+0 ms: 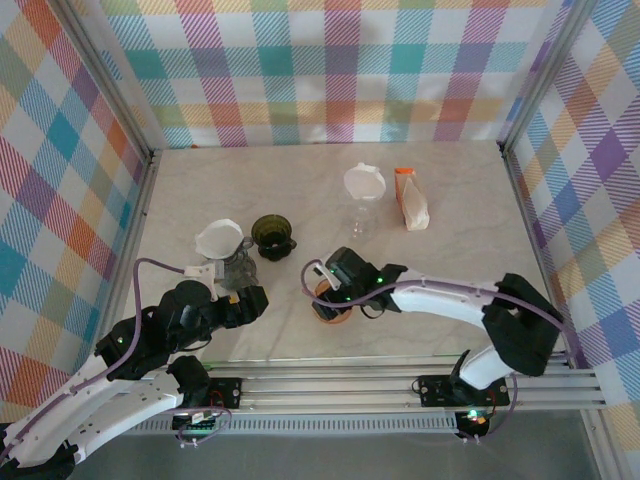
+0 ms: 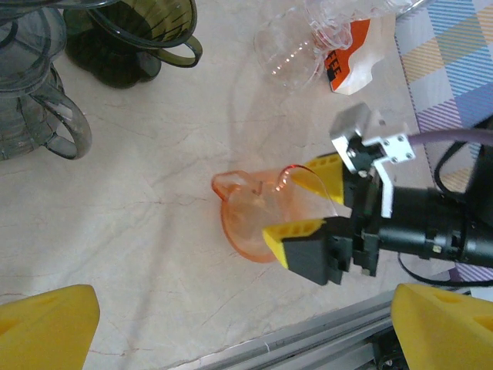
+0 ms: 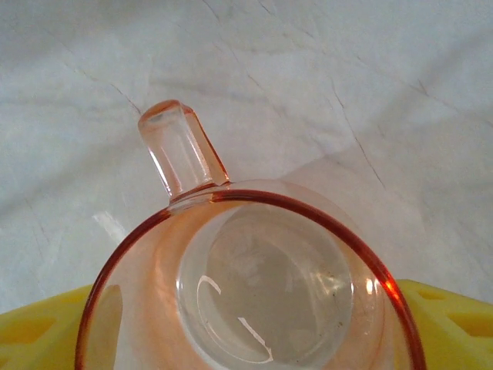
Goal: Place the coffee filter in the dripper
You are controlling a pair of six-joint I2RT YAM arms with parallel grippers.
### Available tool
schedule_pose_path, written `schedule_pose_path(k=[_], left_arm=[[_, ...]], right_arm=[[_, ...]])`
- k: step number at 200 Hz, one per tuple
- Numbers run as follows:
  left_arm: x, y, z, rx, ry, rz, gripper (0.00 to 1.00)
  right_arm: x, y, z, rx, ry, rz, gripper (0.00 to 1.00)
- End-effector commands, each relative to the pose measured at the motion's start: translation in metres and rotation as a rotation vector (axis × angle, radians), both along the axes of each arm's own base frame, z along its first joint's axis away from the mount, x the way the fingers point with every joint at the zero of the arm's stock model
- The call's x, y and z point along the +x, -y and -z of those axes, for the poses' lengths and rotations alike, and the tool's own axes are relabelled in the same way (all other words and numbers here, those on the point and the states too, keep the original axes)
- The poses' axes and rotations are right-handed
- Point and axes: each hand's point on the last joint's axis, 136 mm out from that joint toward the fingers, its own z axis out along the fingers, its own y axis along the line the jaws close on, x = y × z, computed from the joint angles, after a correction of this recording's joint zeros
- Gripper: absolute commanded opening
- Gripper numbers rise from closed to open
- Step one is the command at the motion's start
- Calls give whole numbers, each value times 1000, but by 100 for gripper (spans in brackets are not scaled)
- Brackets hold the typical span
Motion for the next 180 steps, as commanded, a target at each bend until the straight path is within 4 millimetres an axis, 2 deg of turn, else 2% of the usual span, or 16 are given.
schedule_pose_path(k=[1, 26, 56, 61, 92, 118, 136, 149, 166, 180], left_arm=[[1, -1, -3, 3, 21, 0, 97], [2, -1, -2, 4, 20, -1, 97], [2, -1, -2, 2, 16, -1, 97], [1, -1, -2, 1, 16, -1, 97], [1, -1, -3, -1, 17, -1, 97], [1, -3, -6, -5, 24, -6, 97], [0, -4, -7, -4, 27, -7, 97], [0, -4, -8, -3, 29, -9, 97], [0, -6, -7, 2, 29, -12, 97], [-1, -7, -6, 3, 29, -12, 97]], right_arm=[[-4, 8, -8, 34, 13, 49, 81], [-7, 17, 0, 20, 10, 76, 84], [-5, 17, -2, 33, 22, 89, 99], [-4, 17, -3, 36, 25, 89, 99], [6, 12, -22, 57, 74, 104, 99], [25, 12, -54, 87, 163, 173, 99], [37, 4, -75, 119, 201, 184, 99], [45, -7, -83, 137, 193, 166, 99], [53, -24, -84, 154, 150, 129, 99], [67, -33, -80, 148, 97, 147, 100]])
